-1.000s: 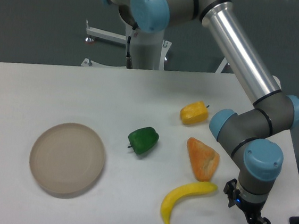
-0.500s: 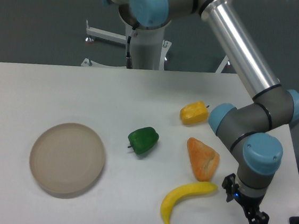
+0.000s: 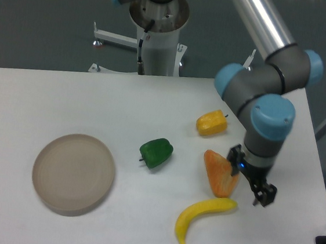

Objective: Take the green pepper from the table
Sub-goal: 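Move the open gripper over the green bell pepper and lower it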

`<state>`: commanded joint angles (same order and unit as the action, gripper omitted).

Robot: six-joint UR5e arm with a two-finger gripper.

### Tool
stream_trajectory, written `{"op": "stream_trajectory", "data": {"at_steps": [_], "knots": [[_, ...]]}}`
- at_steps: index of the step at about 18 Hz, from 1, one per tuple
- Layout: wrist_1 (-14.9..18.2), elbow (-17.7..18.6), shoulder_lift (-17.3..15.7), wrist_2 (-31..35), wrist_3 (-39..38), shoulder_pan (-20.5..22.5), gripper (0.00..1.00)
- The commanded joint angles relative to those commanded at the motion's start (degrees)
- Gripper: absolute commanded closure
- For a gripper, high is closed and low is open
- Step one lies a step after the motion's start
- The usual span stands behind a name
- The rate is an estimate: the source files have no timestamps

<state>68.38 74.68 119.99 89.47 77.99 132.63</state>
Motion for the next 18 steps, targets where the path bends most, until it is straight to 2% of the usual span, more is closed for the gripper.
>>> {"op": "stream_trajectory", "data": {"at_steps": [4,7,8,10,11,13,18], "knots": [[0.3,7.8,-5.1,-6.9,-9.9,0.0,0.00],[-0.1,11.6,-6.4,-15.3,-14.5,1.0,0.00],[-0.4,13.3,-6.9,-16.3,-15.4,1.0,0.00],[-3.0,15.9,-8.4,-16.5,-15.7,0.3,0.00],[-5.9,17.9,-8.6,-16.6,-15.8,0.1,0.00],[-8.2,20.6,-8.6,-16.6,-15.7,-0.2,0.00],[-9.4,21.4,-8.3,-16.5,-15.3,-1.9,0.00]]}}
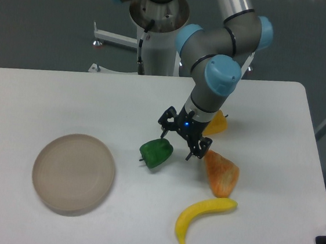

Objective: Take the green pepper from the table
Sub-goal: 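Move the open gripper over the green bell pepper and lower it, then close the gripper around the green bell pepper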

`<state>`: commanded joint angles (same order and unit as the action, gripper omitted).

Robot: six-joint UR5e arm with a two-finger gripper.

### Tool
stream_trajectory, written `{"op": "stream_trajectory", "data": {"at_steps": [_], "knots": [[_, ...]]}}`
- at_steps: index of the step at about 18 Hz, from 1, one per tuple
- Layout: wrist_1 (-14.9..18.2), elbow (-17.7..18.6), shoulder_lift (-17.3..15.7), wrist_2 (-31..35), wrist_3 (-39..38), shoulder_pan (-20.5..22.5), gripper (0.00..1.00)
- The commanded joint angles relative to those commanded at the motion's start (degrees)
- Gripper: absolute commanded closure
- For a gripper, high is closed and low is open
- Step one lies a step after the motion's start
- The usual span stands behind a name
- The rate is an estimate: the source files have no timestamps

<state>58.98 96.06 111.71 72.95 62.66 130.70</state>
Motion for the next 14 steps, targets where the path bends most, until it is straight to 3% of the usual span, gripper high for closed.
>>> {"op": "stream_trajectory", "data": {"at_steps": [14], "knots": [[-2.3,3.1,1.5,0.4,3.8,-1.6,0.00]]}}
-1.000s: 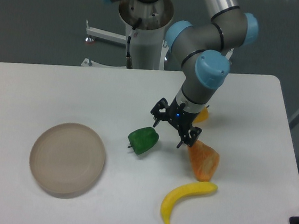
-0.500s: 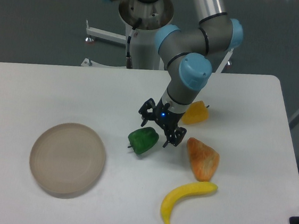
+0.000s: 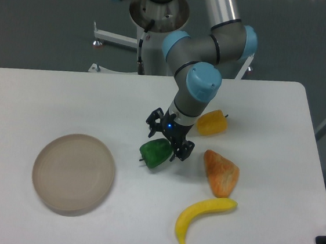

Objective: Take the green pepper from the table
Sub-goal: 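Close the gripper around the green bell pepper, then lift the green pepper up and carry it toward the banana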

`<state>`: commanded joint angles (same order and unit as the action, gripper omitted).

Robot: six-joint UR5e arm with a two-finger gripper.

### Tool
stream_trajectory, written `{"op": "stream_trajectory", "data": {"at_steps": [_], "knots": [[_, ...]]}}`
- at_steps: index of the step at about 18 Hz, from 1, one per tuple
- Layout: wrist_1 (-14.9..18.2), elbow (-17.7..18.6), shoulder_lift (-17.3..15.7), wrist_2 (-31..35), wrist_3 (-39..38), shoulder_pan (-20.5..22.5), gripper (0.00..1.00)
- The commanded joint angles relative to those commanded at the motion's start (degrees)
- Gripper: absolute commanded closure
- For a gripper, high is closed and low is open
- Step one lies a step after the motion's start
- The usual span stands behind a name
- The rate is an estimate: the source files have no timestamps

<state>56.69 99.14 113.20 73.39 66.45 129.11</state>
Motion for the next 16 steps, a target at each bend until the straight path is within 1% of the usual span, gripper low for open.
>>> {"op": "stream_trajectory", "data": {"at_steps": [3,4,5,6,7,11,13,14,16], "knots": [[-0.3,-0.4,0.2,0.0,-0.5,-0.1,0.00],[-1.5,-0.3,0.2,0.0,-0.5,-0.1,0.11],[-1.6,-0.4,0.2,-0.1,-0.4,-0.1,0.39],[-1.6,-0.4,0.2,-0.1,0.1,-0.1,0.59],[-1.7,-0.6,0.2,-0.1,0.2,0.0,0.64],[-1.4,-2.1,-0.2,0.0,0.3,0.4,0.67],[-1.1,-4.0,-0.5,0.1,0.3,0.8,0.67],[-0.6,-6.5,-0.6,0.2,0.3,1.6,0.67],[3.1,-12.5,0.3,0.3,1.7,3.8,0.67]]}}
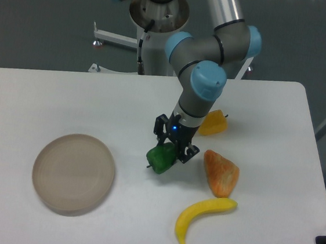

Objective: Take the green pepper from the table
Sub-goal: 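Lift the green pepper up and carry it toward the banana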

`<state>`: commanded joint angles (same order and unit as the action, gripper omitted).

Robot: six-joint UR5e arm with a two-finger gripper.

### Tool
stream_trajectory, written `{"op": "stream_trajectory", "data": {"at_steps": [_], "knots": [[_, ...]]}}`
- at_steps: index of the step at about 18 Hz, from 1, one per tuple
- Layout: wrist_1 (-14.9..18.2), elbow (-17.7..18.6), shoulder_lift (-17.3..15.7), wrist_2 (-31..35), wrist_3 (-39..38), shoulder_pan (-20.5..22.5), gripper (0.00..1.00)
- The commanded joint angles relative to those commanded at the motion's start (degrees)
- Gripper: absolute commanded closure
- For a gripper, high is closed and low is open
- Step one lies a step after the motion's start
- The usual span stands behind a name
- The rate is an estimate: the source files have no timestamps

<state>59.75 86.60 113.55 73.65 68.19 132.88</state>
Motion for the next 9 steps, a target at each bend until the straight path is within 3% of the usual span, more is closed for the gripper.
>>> {"op": "stream_trajectory", "data": {"at_steps": [2,9], "knots": [[2.1,-5.2,2.6,0.3,4.3,2.2,0.67],[3.7,-16.7,10.5,4.9,11.4,5.3,0.67]]}}
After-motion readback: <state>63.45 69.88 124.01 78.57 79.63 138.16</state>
